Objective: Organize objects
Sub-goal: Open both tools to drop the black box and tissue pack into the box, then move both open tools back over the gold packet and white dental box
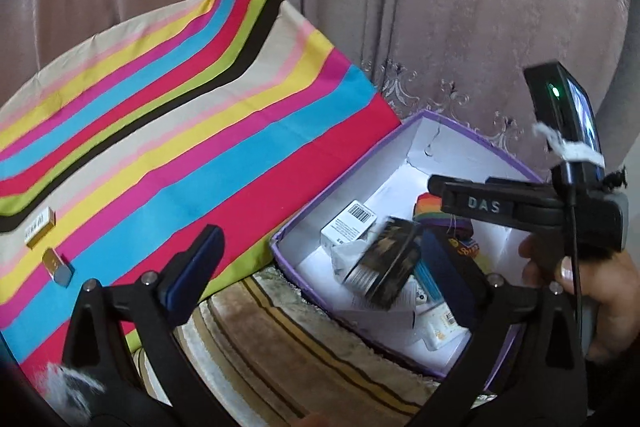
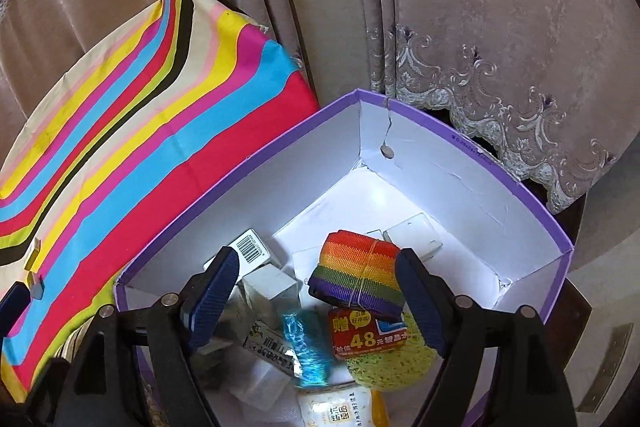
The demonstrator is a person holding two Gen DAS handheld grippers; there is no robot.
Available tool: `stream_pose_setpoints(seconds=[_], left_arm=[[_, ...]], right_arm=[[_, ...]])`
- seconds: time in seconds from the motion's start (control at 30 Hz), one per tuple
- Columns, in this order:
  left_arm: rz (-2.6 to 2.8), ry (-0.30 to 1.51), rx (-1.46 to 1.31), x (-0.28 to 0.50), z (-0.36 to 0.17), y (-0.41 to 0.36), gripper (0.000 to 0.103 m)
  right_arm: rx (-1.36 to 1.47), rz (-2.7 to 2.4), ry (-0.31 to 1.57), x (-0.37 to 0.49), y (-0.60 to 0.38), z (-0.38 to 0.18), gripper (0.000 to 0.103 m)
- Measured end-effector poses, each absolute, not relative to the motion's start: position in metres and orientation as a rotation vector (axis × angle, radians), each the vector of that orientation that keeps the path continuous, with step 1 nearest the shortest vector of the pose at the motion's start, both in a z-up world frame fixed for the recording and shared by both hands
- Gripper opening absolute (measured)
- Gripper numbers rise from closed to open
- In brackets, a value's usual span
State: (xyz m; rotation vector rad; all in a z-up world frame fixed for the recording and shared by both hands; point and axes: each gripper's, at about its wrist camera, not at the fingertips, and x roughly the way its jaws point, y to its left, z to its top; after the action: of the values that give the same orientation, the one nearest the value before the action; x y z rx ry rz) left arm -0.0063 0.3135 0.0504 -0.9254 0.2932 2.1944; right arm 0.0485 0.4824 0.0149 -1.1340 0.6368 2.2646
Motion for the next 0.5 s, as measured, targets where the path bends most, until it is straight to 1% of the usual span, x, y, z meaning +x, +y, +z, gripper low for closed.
stream_pose_setpoints(seconds=[0.1, 0.2, 0.37, 0.43, 0.5], left_arm=[[2.228, 0.22, -0.916, -0.011, 0.056, 0.298, 0.099], [2.259, 0.188, -0.886, -0.013, 0.06, 0.284, 0.099], [2.322, 0.206, -0.878, -0.015, 0.065, 0.27, 0.099], [2.426, 0.244, -0.835, -0.011, 0.071, 0.264, 0.099], [2.528, 0.229, -0.725, -0.005, 0.081, 0.25, 0.099]], right_arm=[[-1.139, 2.273, 0.627, 0.048, 0.48, 0.017, 0.081], [-1.149, 2.287, 0.603, 0.046, 0.475, 0.018, 0.082], [-1.158, 2.337, 0.521, 0.039, 0.458, 0.027, 0.083], [-1.157, 2.364, 0.466, 0.035, 0.447, 0.032, 0.085], [-1.151, 2.378, 0.382, 0.031, 0.434, 0.038, 0.085]])
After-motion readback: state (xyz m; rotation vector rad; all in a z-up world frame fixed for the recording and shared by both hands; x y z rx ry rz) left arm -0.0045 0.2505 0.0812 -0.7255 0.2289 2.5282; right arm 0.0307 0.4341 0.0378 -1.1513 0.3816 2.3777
